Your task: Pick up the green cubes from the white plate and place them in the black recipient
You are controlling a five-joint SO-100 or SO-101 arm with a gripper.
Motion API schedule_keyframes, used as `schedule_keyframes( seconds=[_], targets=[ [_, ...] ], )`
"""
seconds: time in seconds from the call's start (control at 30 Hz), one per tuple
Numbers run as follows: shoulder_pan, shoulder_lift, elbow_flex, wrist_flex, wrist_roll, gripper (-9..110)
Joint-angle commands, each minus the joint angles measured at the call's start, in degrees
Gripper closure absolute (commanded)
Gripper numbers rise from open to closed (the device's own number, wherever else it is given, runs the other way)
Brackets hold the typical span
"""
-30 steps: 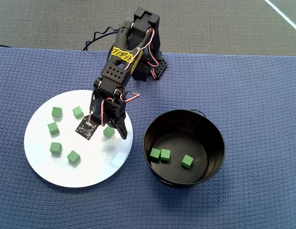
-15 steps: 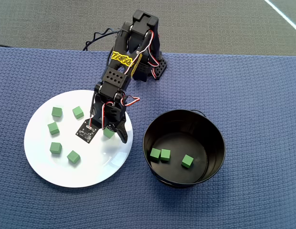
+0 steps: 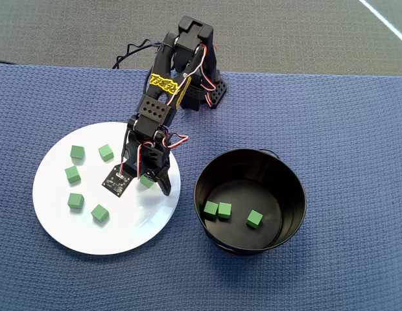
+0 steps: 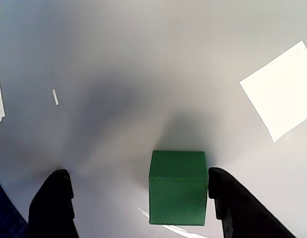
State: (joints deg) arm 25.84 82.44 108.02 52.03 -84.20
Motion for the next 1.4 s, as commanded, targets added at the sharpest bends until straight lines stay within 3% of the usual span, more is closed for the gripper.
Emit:
schedule_keyframes(
  seconds=[0.0, 0.27, 0.43, 0.8, 1.03, 1.37],
  targets=[
    [-0.4, 0.4, 0.2, -2.5, 1.8, 101],
    [-0.5, 0.4, 0.4, -2.5, 2.4, 101],
    [-1.0, 3.3, -0.2, -3.1, 9.2, 101],
    [-2.3, 26.5, -20.0, 31.7, 24.5, 101],
    [-16.0, 32.4, -24.1, 30.2, 43.9, 102],
    [-40.3, 8.3, -33.5, 25.5, 61.4, 102]
  ],
)
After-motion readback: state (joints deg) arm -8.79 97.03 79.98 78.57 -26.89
